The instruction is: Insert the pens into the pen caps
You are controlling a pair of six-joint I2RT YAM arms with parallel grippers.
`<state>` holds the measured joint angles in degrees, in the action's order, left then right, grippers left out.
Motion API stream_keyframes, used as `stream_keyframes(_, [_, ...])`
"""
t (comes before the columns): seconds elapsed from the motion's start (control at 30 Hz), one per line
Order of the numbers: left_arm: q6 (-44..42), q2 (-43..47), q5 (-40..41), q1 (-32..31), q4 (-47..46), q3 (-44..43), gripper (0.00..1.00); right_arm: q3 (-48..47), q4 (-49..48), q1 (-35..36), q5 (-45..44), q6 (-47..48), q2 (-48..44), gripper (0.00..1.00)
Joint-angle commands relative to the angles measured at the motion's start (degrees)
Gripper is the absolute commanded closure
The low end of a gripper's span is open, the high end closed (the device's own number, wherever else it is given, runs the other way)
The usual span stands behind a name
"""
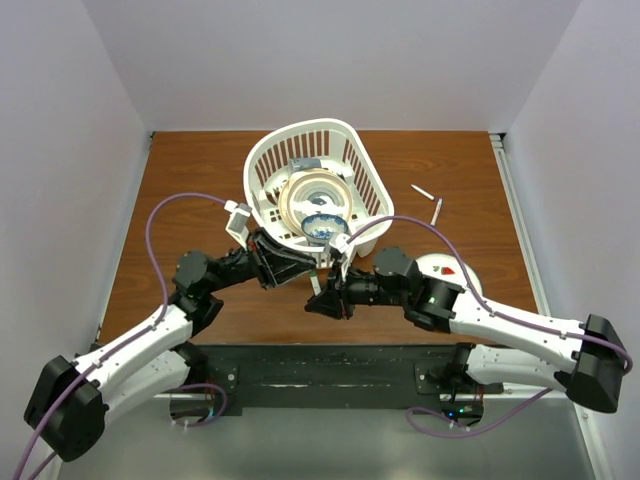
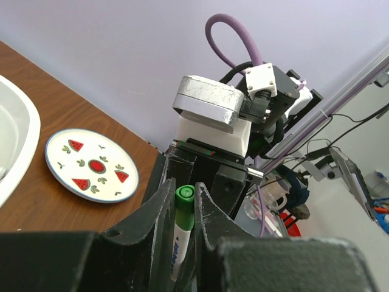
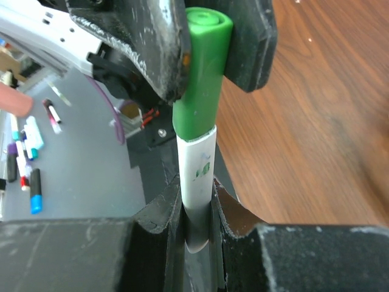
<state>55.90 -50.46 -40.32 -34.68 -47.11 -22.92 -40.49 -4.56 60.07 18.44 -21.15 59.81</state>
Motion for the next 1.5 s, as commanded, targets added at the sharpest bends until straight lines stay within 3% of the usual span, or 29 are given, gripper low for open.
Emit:
stream_keyframes(0.0, [-2.81, -0.52, -5.48, -5.31, 4.92, 2.26, 1.00, -9.60, -5.38, -2.94, -4.38, 2.87, -0.93, 1.00])
stream_keyframes(0.13, [-1.15, 0.45, -4.33, -7.33, -2.07, 8.31, 1.00, -12.85, -3.89, -5.58, -1.21, 1.99, 0.74, 1.00])
stream_keyframes(0.47, [-2.38, 1.24, 2.34, -14.36, -7.37, 11.66, 1.00, -17.78, -5.55, -8.92, 4.85, 0.67, 3.21, 1.00])
stream_keyframes(0.6, [3.06, -3.50, 0.24, -15.60, -20.69, 14.82, 1.00, -18.92, -5.37, -11.37, 7.57, 1.72, 2.77, 1.00])
stream_keyframes(0.7, [5.88, -5.00, -0.64, -16.12, -23.64, 14.66, 1.00, -19.89, -5.46, -12.61, 9.24, 1.81, 2.50, 1.00])
stream_keyframes(0.9, [0.53, -3.16, 0.67, -19.11, -7.76, 9.82, 1.00, -23.49, -2.40, -13.05, 9.78, 4.18, 3.73, 1.00])
stream_keyframes(1.07, [2.73, -0.79, 1.82, -20.08, -4.33, 11.23, 1.00, -26.13, 0.07, -13.67, 11.18, 7.87, 4.52, 1.00])
stream_keyframes(1.23, [-6.92, 3.08, 4.00, -20.08, 14.92, 0.08, 1.00, -24.39, -1.06, -13.67, 14.17, 6.65, 5.40, 1.00])
stream_keyframes(1.4, [-9.67, 0.89, 4.98, -20.08, 17.16, -6.60, 1.00, -22.18, -3.80, -13.40, 21.79, 5.85, 4.79, 1.00])
stream_keyframes(1.43, [-9.67, -0.07, 4.81, -20.08, 16.79, -7.22, 0.97, -22.09, -3.36, -13.32, 22.25, 6.03, 4.88, 1.00])
stream_keyframes(1.47, [-9.76, -0.52, 5.07, -20.08, 16.79, -7.93, 0.86, -22.18, -2.66, -13.05, 22.52, 6.38, 4.88, 1.00])
